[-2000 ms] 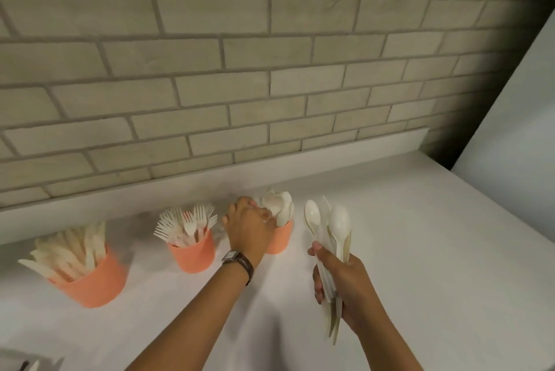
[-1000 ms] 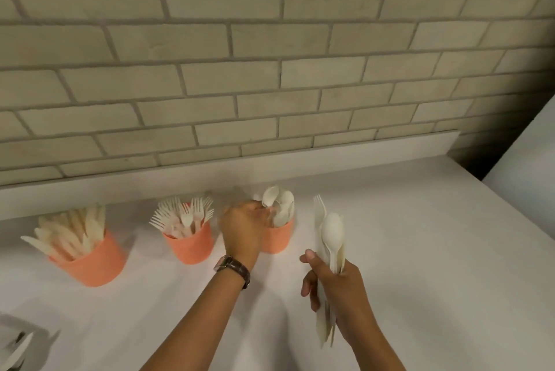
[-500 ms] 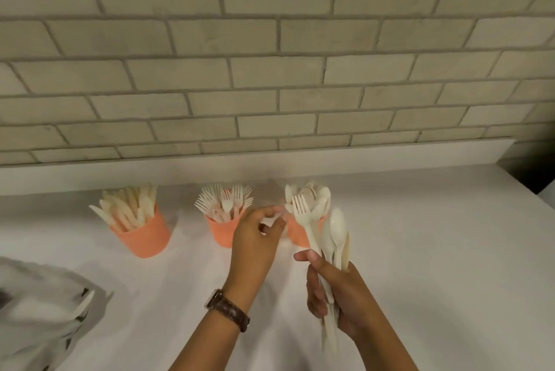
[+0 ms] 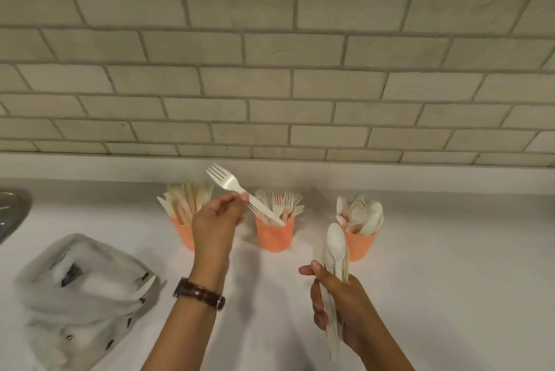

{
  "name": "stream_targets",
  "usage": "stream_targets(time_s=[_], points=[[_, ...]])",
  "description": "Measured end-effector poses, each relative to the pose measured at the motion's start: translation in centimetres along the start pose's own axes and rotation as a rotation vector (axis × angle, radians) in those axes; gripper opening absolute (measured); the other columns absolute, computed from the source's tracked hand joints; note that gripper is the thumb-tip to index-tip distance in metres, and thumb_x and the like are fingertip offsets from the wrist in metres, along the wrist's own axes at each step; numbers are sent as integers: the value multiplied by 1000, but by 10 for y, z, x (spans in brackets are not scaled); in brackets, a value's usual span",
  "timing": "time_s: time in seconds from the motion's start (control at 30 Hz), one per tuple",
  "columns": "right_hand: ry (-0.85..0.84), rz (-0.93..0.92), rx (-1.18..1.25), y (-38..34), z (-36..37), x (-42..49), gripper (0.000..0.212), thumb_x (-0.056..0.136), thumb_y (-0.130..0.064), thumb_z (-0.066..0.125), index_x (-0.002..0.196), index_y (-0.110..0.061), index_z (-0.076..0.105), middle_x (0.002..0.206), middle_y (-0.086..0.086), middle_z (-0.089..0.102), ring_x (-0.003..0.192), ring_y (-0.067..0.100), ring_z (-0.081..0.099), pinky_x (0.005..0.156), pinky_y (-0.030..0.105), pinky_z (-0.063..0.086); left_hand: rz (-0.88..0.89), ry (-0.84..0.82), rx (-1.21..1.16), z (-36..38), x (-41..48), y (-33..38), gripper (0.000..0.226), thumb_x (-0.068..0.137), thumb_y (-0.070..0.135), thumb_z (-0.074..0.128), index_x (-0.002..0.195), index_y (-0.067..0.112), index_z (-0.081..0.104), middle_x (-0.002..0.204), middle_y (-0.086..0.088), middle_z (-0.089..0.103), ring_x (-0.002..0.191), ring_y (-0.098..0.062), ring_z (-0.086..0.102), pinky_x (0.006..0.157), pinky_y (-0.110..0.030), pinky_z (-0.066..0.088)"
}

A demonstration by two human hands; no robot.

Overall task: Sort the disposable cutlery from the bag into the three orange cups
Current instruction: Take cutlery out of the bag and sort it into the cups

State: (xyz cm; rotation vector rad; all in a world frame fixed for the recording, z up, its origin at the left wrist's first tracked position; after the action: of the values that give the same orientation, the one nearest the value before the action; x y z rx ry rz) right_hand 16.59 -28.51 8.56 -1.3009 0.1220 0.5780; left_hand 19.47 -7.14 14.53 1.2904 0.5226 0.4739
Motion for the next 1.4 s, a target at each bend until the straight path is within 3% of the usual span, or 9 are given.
stream_targets(time_s=[0.17,0.43,0.53,0.73,0.87,1.0,1.17,1.27,1.4], points=[[13,1,110,-8,-7,0,44,77,-36,59,101,0,65,49,9,46,34,17,37,39,23,35,220,94,267,21,37,-13,9,80,15,72,87,8,71,75,8,67,64,1,59,62,-10,44],[12,-10,170,-14,-16,2,31,81,-34,64,93,-6,69,62,2,49,47,13,40,43,22,31,126,-32,605,34,36,-52,33,77,27,75,108,16,68,107,4,53,89,-18,57,70,-20,41],[34,3,114,-15,-15,6,29,79,-33,67,90,-6,72,61,0,42,48,13,36,44,23,29,108,-182,513,39,0,-38,6,81,30,70,83,24,70,93,5,66,82,-16,60,64,-16,40],[-5,-7,-165,-11,14,17,53,64,-29,80,96,11,64,59,5,53,49,15,50,47,25,41,-164,-553,497,36,-44,-38,7,80,24,70,78,19,75,69,11,70,63,3,61,62,-11,44],[-62,27,-175,-2,43,24,40,72,-34,76,87,3,71,54,9,49,43,17,45,42,24,38,-145,-361,406,-4,-28,-18,11,80,13,70,74,21,74,64,13,70,57,2,60,56,-10,47],[-75,77,-33,6,55,32,37,78,-38,65,90,-3,72,59,7,55,41,16,42,41,23,35,138,70,339,-67,15,30,18,82,17,69,68,27,71,59,12,69,55,-2,61,64,-23,49],[-57,81,19,11,55,38,43,73,-36,64,95,0,69,63,9,54,42,17,41,39,23,35,520,422,468,-111,44,75,13,87,26,64,92,18,74,79,11,68,64,12,59,62,-2,39],[-54,82,34,11,55,37,46,73,-37,64,98,2,68,61,8,54,42,16,42,39,23,35,580,488,652,-114,58,64,20,90,26,59,94,13,74,75,8,65,63,-8,57,55,-12,37],[-65,101,84,9,57,35,51,75,-43,62,101,1,67,63,7,54,43,16,43,41,24,35,343,332,918,-112,81,1,22,91,20,56,102,11,73,88,-12,73,74,-27,62,57,-24,35]])
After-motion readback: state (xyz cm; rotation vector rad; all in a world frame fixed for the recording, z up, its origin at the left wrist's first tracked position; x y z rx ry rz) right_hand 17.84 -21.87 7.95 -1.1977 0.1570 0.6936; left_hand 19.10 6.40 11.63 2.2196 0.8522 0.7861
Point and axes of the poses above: each hand's wrist, its own x-axis towards the middle knuckle, its own z-axis out of the palm, y = z × x, the point moved 6 cm from there along x, towards the middle knuckle
